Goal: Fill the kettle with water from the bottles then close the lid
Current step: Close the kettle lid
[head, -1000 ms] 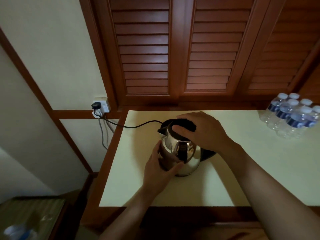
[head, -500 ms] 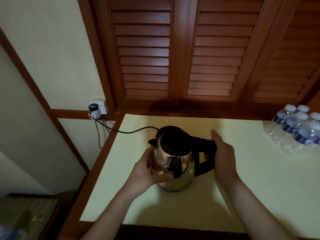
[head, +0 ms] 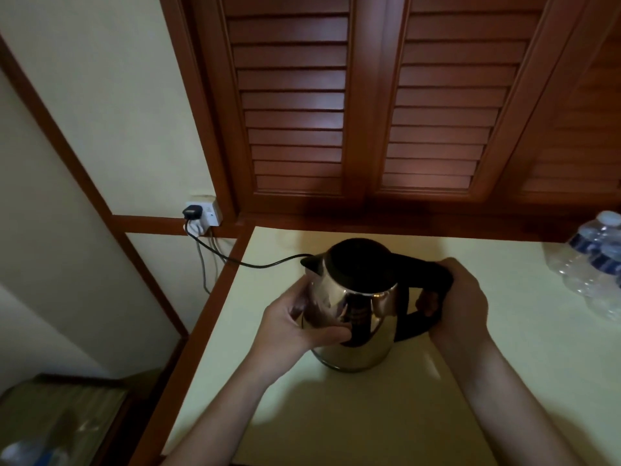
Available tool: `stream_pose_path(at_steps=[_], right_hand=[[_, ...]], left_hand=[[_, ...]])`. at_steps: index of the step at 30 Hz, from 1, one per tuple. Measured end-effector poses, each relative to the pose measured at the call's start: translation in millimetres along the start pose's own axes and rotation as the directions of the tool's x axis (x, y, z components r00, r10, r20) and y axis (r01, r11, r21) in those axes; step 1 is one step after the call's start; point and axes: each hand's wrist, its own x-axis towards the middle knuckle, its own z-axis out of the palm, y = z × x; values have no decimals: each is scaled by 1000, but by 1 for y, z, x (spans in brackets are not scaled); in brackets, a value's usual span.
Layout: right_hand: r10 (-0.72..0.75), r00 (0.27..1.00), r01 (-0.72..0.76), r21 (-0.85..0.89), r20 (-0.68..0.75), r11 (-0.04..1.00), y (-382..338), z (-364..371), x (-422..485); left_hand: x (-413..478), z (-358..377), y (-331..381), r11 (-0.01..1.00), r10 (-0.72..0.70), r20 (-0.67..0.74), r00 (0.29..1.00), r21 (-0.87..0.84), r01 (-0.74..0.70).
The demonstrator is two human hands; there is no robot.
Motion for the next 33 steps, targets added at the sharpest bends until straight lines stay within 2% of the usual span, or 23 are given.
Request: stream_pose_path(at_steps=[5,12,22,33], right_hand=[[-35,999,35,36,2,999,-15,25,25],[-73,997,73,33,0,997,-17,42,63],[-25,997,25,-4,-75,1000,-5,52,98],[-92,996,93,-45,15,995,-7,63,121]], left_hand=[[34,-12,12,999,50,11,999,-17,-50],[80,-18,8,1000,28,55,998,-14,-27],[110,-18,-14,1000,12,67,998,1,-13],[124,-12,-24,999,36,-9,999,-3,-36]])
